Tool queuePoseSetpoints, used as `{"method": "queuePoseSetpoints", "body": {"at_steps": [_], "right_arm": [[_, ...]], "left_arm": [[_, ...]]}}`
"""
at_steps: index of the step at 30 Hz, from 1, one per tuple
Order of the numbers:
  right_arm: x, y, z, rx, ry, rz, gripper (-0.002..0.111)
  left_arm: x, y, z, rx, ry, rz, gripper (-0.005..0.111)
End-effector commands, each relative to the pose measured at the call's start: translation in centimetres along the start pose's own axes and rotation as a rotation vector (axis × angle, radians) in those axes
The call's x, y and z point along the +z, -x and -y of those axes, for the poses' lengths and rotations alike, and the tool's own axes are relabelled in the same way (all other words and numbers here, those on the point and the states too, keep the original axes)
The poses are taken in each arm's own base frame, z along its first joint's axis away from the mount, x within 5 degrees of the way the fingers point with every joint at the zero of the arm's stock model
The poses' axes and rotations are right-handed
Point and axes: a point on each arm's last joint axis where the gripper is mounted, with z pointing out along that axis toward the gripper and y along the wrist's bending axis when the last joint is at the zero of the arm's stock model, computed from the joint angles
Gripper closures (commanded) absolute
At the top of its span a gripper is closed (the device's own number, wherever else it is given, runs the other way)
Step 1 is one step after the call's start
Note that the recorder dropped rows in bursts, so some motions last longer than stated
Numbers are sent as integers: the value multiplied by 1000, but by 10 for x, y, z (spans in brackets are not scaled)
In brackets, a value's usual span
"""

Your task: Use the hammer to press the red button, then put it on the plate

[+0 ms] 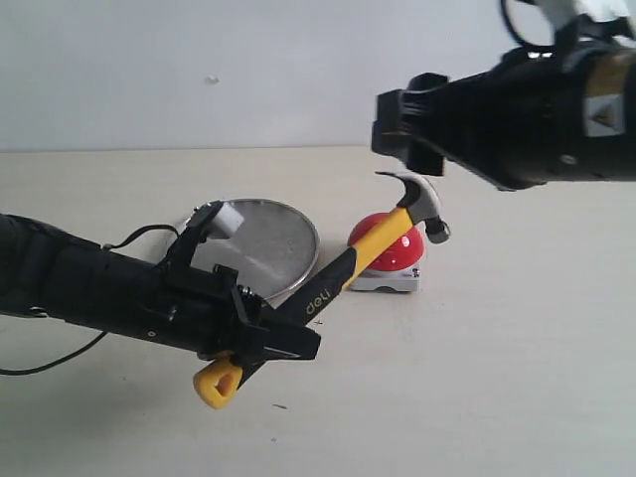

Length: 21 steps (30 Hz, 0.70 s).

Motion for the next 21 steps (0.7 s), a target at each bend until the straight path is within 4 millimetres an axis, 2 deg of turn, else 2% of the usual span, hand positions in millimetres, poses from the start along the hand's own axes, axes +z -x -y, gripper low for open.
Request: {"method": "queuePoseSetpoints", "body": {"at_steps": [1,5,9,15,21], "right_arm": [[-55,-17,13,-16,63,128,43],[-95,-49,32,-6,109,214,46],[-118,-82,49,-4,180,324,51],[-132,-115,65,50,253,424,54],[-120,-140,78,72,221,366,55]], "left_arm": [[-14,22,22,39,-45,102,107],[-24,31,26,44,40,129,107],[-37,41,33,50,120,169,107],[-53,53,55,58,119,233,107],[-63,53,64,67,195,206,107]]}}
